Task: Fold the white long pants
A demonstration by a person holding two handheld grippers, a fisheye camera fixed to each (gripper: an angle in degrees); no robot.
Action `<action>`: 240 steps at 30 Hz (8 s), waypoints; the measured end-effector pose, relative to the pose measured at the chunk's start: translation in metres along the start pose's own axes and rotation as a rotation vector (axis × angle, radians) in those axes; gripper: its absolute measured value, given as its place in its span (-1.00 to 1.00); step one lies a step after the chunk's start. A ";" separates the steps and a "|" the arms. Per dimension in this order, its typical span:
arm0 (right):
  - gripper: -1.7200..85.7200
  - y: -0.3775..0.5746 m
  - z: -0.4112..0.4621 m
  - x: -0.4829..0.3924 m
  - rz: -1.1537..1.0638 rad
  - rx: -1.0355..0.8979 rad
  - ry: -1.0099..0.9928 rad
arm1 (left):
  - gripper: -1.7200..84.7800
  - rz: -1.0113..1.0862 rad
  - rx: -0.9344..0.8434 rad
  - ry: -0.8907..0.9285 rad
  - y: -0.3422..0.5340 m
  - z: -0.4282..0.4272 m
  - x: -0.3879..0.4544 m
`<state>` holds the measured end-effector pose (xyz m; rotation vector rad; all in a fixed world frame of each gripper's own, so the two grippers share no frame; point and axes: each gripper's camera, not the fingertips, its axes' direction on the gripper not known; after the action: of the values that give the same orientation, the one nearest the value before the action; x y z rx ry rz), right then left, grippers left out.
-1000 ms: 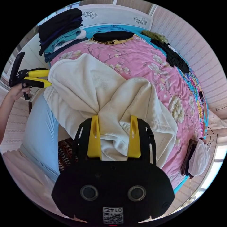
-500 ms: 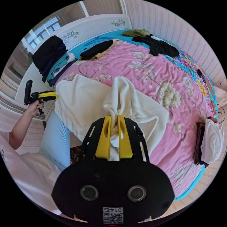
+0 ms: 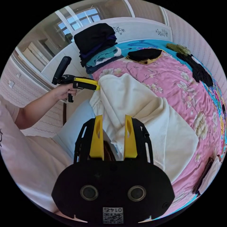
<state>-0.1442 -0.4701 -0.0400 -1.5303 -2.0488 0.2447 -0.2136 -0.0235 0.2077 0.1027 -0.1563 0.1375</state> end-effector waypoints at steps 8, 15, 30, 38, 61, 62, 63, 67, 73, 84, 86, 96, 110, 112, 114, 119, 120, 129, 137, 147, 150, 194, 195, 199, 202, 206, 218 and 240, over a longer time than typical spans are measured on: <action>-0.34 0.020 0.028 -0.001 0.007 -0.121 0.219 | -0.65 -0.075 0.004 0.035 0.001 0.010 -0.007; -0.48 0.039 0.072 0.008 -0.061 -0.271 0.482 | -0.64 -0.004 0.013 0.013 0.006 -0.007 -0.012; -0.77 0.191 -0.044 0.123 0.377 0.059 0.014 | -0.90 -0.028 -0.088 -0.058 -0.006 0.011 -0.017; -0.77 0.323 -0.158 0.199 0.622 0.483 -0.136 | -0.97 0.031 0.126 0.031 -0.020 -0.047 0.013; -0.76 0.603 -0.173 0.285 1.401 0.375 0.177 | -0.87 -0.377 0.101 0.123 0.105 -0.032 -0.080; -0.76 0.601 -0.176 0.284 1.401 0.366 0.194 | -0.87 -0.360 0.120 0.132 0.105 -0.039 -0.080; -0.75 0.596 -0.185 0.282 1.386 0.383 0.220 | -0.87 -0.345 0.109 0.112 0.103 -0.046 -0.080; -0.73 0.526 -0.226 0.289 1.154 0.386 0.360 | -0.88 -0.379 0.164 0.101 0.107 -0.071 -0.088; -0.67 0.287 -0.190 0.302 0.461 0.209 0.283 | -0.74 -0.464 0.225 0.100 0.116 -0.075 -0.079; -0.43 -0.026 -0.005 0.280 0.099 -0.217 0.053 | -0.82 -0.571 0.196 0.103 0.091 -0.013 -0.062; -0.49 -0.032 0.025 0.285 0.113 -0.343 0.096 | -0.88 -0.551 0.176 0.114 0.087 -0.006 -0.057; -0.92 -0.045 -0.109 0.293 -0.005 0.068 0.061 | -0.97 -0.260 0.471 0.262 0.062 -0.086 -0.002; -0.79 -0.159 -0.023 0.250 -0.068 -0.112 -0.069 | -0.97 -0.575 0.258 -0.182 0.058 -0.079 -0.089; -0.79 -0.102 -0.026 0.253 -0.064 -0.060 -0.121 | -0.98 -0.479 0.333 -0.162 0.064 -0.084 -0.069; -0.80 -0.044 -0.038 0.257 -0.049 -0.026 -0.060 | -0.98 -0.353 0.320 -0.178 0.061 -0.088 -0.034; -0.81 0.134 -0.083 0.284 0.290 -0.027 0.126 | -0.98 -0.016 0.256 -0.134 0.019 -0.077 0.048; -0.80 0.176 -0.096 0.289 0.403 -0.038 0.181 | -0.98 0.062 0.243 -0.112 0.004 -0.071 0.068; -0.75 0.401 -0.164 0.303 0.967 0.133 0.409 | -0.90 0.452 0.153 0.054 -0.132 0.001 0.217; -0.66 0.467 -0.173 0.354 1.038 0.251 0.406 | -0.84 0.681 -0.032 -0.029 -0.254 0.090 0.316; -0.66 0.511 -0.113 0.428 1.106 0.086 0.353 | -0.75 0.751 -0.435 -0.156 -0.296 0.222 0.349; -0.81 0.515 -0.120 0.422 1.025 0.109 0.334 | -0.90 0.677 -0.345 -0.092 -0.301 0.218 0.348; -0.86 0.322 -0.074 0.371 0.528 0.136 0.046 | -0.89 0.398 -0.167 -0.025 -0.209 0.120 0.261; -0.87 0.330 -0.100 0.369 0.502 0.167 0.105 | -0.89 0.428 -0.147 -0.006 -0.208 0.103 0.260; -0.90 0.372 -0.209 0.369 0.517 0.385 0.271 | -0.89 0.546 -0.055 0.038 -0.190 0.051 0.262; -0.91 0.410 -0.273 0.348 0.475 0.565 0.376 | -0.89 0.729 0.003 0.041 -0.152 0.022 0.270; -0.92 0.460 -0.292 0.319 0.470 0.598 0.512 | -0.87 0.809 -0.070 0.052 -0.085 0.037 0.266; -0.96 0.535 -0.192 0.321 1.170 0.353 0.281 | -0.83 0.636 -0.311 0.103 -0.014 0.063 0.205; -0.53 -0.306 0.022 0.274 -0.148 -0.098 0.004 | -0.69 -0.692 0.378 0.041 0.082 -0.036 -0.137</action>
<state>-0.4587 -0.3133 0.1732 -1.4251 -2.1878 0.0848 -0.3545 0.0439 0.1573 0.5218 -0.0455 -0.5237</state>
